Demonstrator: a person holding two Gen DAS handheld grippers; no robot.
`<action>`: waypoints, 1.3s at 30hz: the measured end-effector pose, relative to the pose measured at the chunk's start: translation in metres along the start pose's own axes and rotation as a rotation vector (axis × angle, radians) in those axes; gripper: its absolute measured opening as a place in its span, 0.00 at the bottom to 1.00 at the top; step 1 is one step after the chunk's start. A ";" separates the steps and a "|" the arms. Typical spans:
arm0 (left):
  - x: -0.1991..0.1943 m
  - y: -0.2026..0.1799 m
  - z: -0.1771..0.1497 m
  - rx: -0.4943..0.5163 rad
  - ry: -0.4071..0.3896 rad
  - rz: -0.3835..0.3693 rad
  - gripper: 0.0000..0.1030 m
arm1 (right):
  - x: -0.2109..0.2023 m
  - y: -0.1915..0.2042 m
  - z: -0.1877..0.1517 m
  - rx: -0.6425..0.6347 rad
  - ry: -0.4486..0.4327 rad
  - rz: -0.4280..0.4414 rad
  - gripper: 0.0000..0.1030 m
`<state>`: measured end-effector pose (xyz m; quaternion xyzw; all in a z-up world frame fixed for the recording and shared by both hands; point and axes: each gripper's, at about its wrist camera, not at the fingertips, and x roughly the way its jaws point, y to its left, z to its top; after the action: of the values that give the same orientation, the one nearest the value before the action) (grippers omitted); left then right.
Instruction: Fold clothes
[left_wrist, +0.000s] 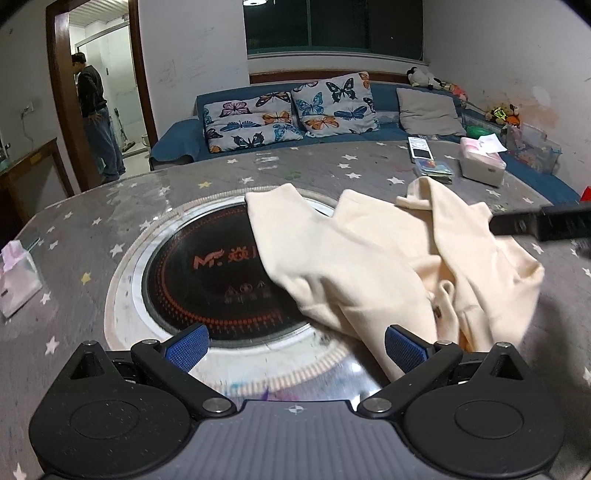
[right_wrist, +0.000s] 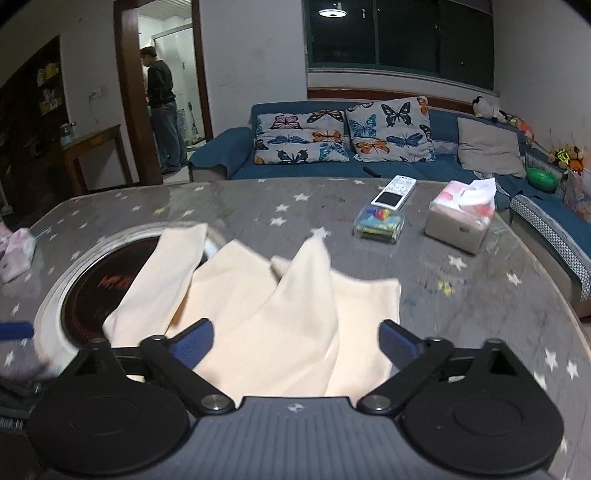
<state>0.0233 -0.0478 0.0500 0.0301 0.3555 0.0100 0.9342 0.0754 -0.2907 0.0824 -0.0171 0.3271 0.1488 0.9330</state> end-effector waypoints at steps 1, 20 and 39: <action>0.002 0.001 0.003 0.000 0.000 0.001 1.00 | 0.008 -0.003 0.008 0.008 0.005 0.004 0.90; 0.074 0.014 0.071 -0.025 -0.008 0.024 0.99 | 0.135 -0.033 0.052 0.118 0.153 0.022 0.23; 0.195 0.014 0.131 -0.085 0.033 0.032 0.85 | -0.004 -0.102 0.019 0.218 -0.082 -0.144 0.07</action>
<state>0.2562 -0.0326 0.0188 -0.0042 0.3695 0.0406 0.9283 0.1133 -0.3864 0.0928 0.0672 0.3010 0.0453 0.9502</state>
